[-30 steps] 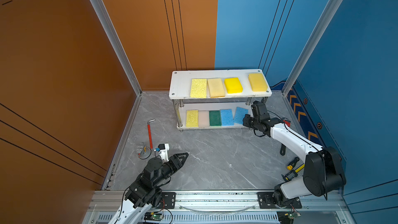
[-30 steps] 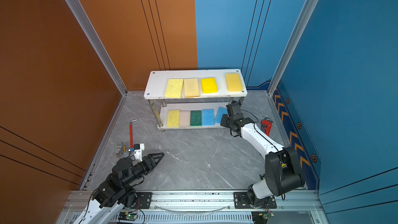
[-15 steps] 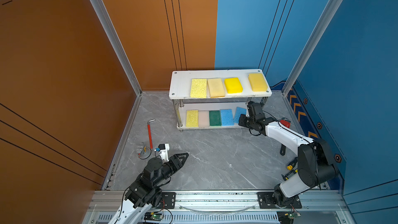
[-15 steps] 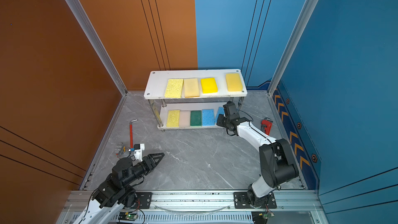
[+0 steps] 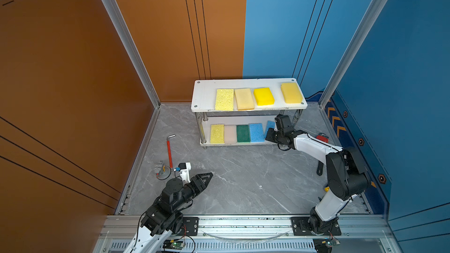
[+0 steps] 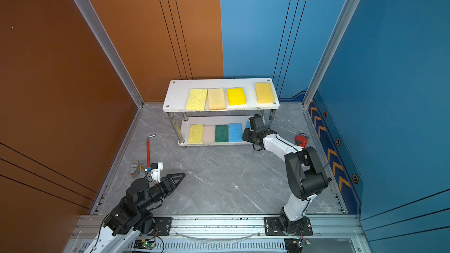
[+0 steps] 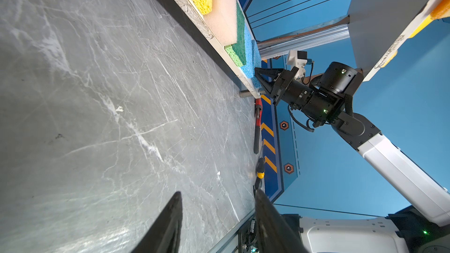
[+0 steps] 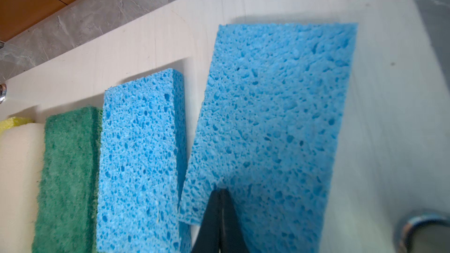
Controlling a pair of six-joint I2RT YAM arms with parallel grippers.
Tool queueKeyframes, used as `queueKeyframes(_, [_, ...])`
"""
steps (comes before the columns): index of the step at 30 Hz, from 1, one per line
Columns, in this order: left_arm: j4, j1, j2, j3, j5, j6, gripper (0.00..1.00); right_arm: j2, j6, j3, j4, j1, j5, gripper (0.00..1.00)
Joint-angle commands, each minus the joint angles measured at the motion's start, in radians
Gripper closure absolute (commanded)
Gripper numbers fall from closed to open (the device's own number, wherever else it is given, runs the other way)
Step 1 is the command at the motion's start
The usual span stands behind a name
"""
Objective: Arrange cleaning sponges on a shelf
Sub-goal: Move the cleaning sponge to the shelf.
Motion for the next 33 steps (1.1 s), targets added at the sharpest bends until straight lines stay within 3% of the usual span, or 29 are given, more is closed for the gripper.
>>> queueKeyframes(1, [-0.047, 0.014, -0.019, 0.008, 0.023, 0.010, 0.51, 0.011, 0.015, 0.013, -0.011, 0.001, 0.013, 1.00])
queueKeyframes(8, [-0.048, 0.019, -0.020, 0.006, 0.027, 0.011, 0.51, -0.048, -0.035, -0.007, -0.112, -0.013, 0.014, 1.00])
queueKeyframes(19, [-0.034, 0.025, -0.019, 0.000, 0.029, 0.009, 0.51, -0.113, -0.124, 0.012, -0.253, -0.056, -0.082, 1.00])
queueKeyframes(23, [-0.026, 0.027, -0.019, -0.004, 0.029, 0.006, 0.51, -0.118, -0.122, 0.029, -0.229, -0.043, -0.094, 1.00])
queueKeyframes(33, [-0.030, 0.032, -0.014, -0.004, 0.038, 0.009, 0.51, -0.166, -0.107, -0.039, 0.012, 0.000, 0.068, 1.00])
